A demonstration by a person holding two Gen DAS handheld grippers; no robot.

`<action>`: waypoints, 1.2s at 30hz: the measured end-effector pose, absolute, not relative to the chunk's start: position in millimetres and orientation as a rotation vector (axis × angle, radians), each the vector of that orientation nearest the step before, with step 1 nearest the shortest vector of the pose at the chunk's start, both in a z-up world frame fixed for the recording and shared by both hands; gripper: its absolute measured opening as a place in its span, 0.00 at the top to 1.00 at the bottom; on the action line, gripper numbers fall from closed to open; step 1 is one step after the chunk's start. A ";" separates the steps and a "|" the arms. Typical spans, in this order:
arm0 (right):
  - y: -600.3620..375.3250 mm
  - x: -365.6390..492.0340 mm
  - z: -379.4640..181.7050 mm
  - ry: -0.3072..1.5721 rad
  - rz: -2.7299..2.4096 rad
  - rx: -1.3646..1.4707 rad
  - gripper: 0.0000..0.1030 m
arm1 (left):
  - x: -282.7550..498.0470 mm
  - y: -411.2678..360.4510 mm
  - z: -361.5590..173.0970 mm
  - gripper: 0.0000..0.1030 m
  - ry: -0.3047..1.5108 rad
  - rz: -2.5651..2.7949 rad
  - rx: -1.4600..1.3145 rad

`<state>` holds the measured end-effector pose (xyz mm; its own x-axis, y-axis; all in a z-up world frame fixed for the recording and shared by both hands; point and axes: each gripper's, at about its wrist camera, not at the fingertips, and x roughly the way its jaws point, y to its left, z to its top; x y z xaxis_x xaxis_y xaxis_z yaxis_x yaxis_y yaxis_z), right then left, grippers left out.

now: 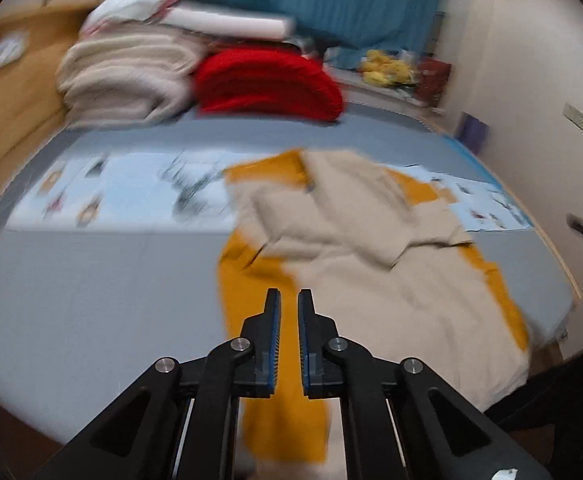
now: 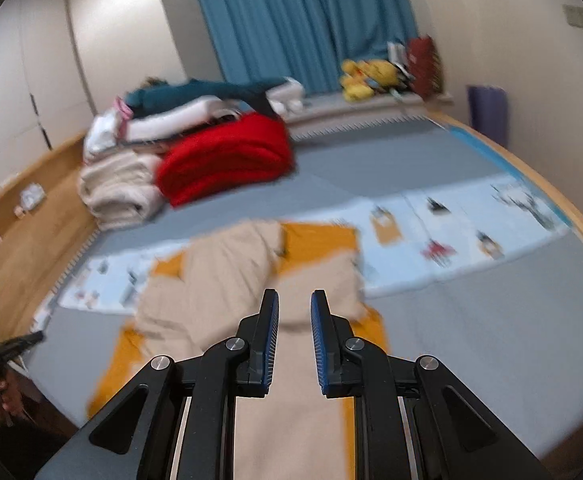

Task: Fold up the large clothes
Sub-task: 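Move both tools to the jacket hem, then grasp the hem with the right tool while the left tool grasps the hem beside it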

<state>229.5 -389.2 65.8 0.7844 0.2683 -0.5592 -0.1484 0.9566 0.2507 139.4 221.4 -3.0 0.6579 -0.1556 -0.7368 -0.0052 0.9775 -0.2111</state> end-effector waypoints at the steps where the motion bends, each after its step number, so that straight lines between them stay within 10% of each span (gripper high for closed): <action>1: -398.3 219.8 51.2 0.657 0.209 0.172 0.82 | 136.7 228.0 -1.9 0.96 0.824 -0.068 -0.220; 15: -427.7 216.7 -95.9 1.089 0.129 0.198 0.82 | 156.1 225.1 -85.3 0.96 1.200 -0.156 -0.279; 21: -428.8 219.8 -123.0 1.213 0.091 0.204 0.82 | 152.4 227.4 -111.4 0.74 1.310 -0.145 -0.291; 36: -448.4 216.1 -161.7 1.367 0.038 0.272 0.71 | 146.9 234.3 -144.0 0.58 1.451 -0.120 -0.359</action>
